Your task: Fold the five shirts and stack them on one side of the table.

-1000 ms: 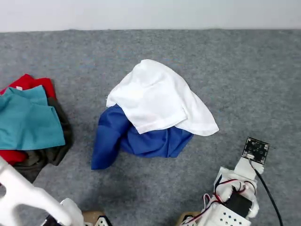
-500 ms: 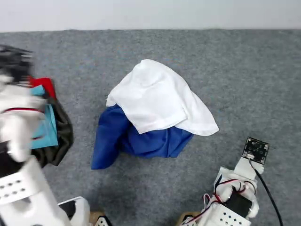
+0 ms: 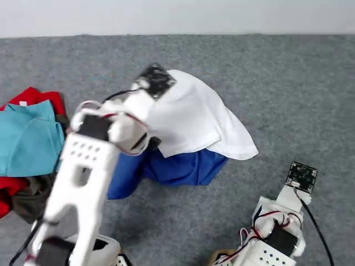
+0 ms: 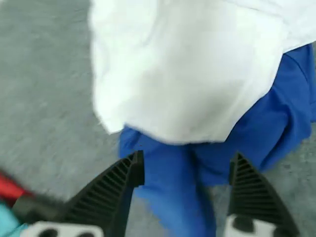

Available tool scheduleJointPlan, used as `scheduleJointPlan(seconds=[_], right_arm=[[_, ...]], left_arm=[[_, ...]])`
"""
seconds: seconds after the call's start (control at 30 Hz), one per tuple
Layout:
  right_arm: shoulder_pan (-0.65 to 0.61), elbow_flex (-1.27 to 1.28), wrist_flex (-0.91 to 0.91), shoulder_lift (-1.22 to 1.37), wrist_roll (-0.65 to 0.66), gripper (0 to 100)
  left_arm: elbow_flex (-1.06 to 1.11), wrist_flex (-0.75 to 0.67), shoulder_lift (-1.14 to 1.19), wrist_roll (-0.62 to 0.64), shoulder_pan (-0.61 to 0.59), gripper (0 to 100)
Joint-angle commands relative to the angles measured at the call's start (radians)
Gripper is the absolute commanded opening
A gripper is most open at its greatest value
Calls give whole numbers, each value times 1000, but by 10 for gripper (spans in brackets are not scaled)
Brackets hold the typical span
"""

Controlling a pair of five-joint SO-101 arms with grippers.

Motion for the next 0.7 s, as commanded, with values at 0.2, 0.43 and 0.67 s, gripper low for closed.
scheduleJointPlan(seconds=[0.2, 0.43, 0.67], right_arm=[[12, 15, 5, -4, -11, 10], [12, 15, 5, -4, -11, 10], [12, 15, 5, -4, -11, 10]], left_arm=[[-271, -77, 399, 31, 80, 225], [-499, -2, 591, 64, 66, 8], [-680, 149, 500, 71, 29, 12]])
